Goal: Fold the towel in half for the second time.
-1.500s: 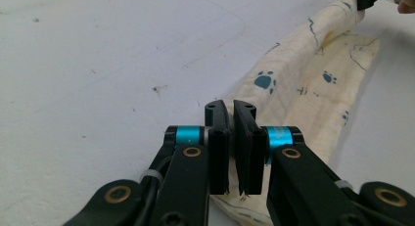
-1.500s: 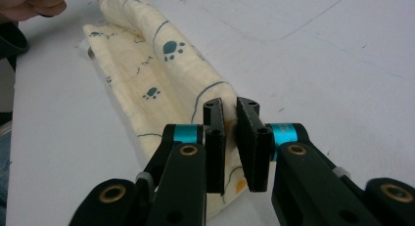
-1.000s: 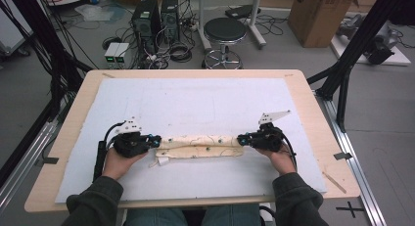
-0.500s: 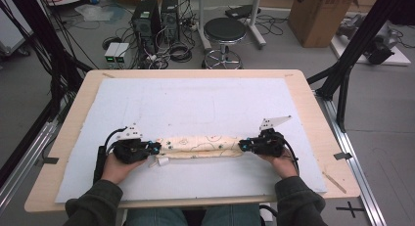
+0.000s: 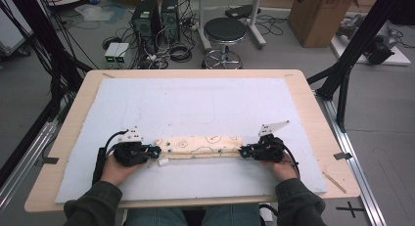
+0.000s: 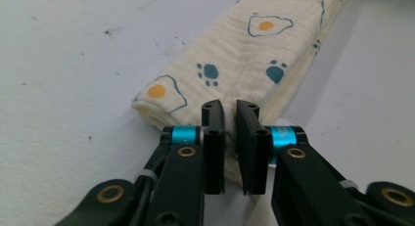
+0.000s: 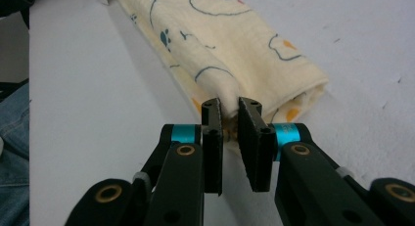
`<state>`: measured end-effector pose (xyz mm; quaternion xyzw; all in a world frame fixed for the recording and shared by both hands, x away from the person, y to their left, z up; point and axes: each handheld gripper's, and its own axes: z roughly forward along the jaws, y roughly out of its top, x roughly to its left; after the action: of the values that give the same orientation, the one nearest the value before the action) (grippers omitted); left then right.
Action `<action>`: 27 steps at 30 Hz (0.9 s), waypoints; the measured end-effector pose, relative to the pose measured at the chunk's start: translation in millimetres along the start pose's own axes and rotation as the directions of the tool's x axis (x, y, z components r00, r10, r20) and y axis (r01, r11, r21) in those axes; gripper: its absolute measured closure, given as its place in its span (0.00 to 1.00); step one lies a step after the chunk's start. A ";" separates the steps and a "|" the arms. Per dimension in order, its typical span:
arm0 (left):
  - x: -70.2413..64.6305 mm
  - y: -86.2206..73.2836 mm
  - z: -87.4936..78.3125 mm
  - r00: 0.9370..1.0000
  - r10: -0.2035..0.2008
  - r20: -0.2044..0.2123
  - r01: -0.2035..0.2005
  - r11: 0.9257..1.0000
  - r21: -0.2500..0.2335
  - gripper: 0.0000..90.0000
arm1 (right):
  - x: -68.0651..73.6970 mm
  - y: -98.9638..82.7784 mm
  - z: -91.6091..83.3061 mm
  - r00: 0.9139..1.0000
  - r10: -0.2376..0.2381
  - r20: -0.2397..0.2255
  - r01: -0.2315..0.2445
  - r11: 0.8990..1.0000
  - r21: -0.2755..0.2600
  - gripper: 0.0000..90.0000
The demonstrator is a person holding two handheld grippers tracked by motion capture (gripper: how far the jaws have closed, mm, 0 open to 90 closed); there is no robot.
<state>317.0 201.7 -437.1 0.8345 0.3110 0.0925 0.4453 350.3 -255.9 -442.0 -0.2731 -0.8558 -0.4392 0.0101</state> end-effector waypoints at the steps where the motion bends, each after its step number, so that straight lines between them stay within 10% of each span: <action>1: 0.1 0.3 -0.7 1.000 0.000 0.007 0.000 1.000 -0.001 0.87 | -0.6 -0.5 0.2 1.000 0.001 0.000 -0.001 1.000 -0.004 0.87; 12: 3.8 13.0 -23.7 0.998 -0.043 0.052 0.049 0.990 -0.129 0.53 | 5.5 15.6 -17.6 1.000 0.011 -0.028 -0.014 0.994 -0.105 0.60; 20: -6.2 37.4 1.7 0.999 0.001 0.038 0.002 0.997 -0.082 0.90 | 9.5 43.8 1.5 1.000 -0.024 -0.011 0.024 0.997 -0.067 0.89; 27: -15.7 53.4 35.1 0.996 0.041 0.074 -0.040 0.999 -0.011 0.97 | 17.6 66.9 34.4 0.997 -0.066 -0.051 0.067 0.998 0.010 0.94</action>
<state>343.0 146.3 -413.0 0.8413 0.2769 0.0718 0.4586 374.9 -190.6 -408.7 -0.2331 -0.8664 -0.4412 0.0184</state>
